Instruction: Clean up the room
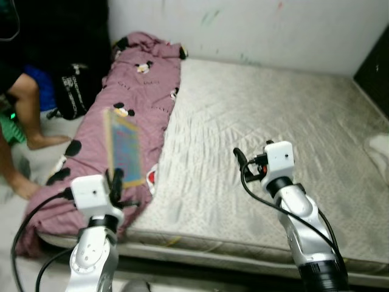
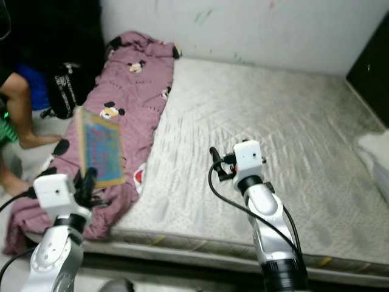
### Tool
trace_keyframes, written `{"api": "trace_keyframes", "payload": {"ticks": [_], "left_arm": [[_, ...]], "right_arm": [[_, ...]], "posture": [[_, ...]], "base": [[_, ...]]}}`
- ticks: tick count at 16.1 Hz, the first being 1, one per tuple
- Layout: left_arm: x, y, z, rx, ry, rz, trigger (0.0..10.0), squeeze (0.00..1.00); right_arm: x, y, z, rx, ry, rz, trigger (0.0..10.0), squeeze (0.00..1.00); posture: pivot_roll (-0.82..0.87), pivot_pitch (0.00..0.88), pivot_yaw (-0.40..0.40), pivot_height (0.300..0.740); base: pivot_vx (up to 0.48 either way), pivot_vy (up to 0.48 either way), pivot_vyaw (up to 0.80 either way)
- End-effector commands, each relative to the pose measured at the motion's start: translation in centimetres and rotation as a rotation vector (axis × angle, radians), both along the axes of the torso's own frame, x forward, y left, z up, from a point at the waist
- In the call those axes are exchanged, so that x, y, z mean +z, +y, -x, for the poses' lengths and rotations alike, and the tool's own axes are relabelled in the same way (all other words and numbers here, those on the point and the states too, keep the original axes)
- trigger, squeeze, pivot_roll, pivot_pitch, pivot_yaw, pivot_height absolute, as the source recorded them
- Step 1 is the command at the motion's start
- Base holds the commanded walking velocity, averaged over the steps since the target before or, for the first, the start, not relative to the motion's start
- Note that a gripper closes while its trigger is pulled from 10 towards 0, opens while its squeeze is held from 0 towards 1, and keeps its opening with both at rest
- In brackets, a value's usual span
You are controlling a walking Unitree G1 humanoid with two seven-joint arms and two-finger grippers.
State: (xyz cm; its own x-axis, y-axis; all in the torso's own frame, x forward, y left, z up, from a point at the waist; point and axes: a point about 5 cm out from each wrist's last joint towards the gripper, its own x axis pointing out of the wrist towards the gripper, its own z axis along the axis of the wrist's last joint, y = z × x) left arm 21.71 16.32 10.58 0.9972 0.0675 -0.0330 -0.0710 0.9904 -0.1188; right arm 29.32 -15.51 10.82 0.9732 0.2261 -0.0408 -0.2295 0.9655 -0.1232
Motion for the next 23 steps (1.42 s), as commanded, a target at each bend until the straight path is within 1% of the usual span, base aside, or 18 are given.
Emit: {"api": "trace_keyframes", "payload": {"ticks": [1, 8, 11, 15, 18, 20, 23], "left_arm": [[0.51, 0.29, -0.17, 0.010, -0.030, -0.001, 10.0, 0.00], [0.58, 0.09, -0.45, 0.000, -0.038, 0.006, 10.0, 0.00], [0.57, 0.04, -0.51, -0.001, -0.039, 0.010, 10.0, 0.00], [0.55, -0.06, -0.55, -0.004, -0.042, 0.012, 10.0, 0.00], [0.74, -0.03, -0.57, -0.002, -0.068, 0.031, 10.0, 0.00], [0.95, -0.41, -0.50, -0.044, -0.087, 0.044, 10.0, 0.00], [1.04, -0.49, -0.55, -0.056, -0.096, 0.049, 10.0, 0.00]], "right_arm": [[0.19, -0.14, -0.16, -0.002, -0.007, 0.006, 10.0, 0.00], [0.23, -0.09, -0.43, -0.002, 0.000, -0.007, 10.0, 0.00], [0.20, -0.14, -0.47, -0.003, 0.001, -0.008, 10.0, 0.00], [0.17, -0.14, -0.46, 0.000, 0.001, -0.004, 10.0, 0.00], [0.16, -0.11, -0.52, 0.001, 0.001, -0.002, 10.0, 0.00], [0.16, -0.13, -0.56, 0.000, 0.001, -0.002, 10.0, 0.00], [0.16, -0.13, -0.61, -0.001, 0.000, -0.001, 10.0, 0.00]], "posture": [[0.05, 0.024, -0.083, 0.740], [0.04, 0.020, -0.087, 0.740], [0.04, 0.021, -0.088, 0.740], [0.04, 0.019, -0.089, 0.740], [0.04, 0.018, -0.091, 0.740], [0.04, 0.018, -0.091, 0.740], [0.04, 0.017, -0.090, 0.740]], "base": [[0.000, -0.439, 0.00], [0.000, -0.462, 0.00], [0.000, -0.480, -0.50], [0.000, -0.480, 0.00], [0.000, 0.000, 0.00], [0.000, 0.000, 0.00], [0.175, 0.000, 0.00]]}}
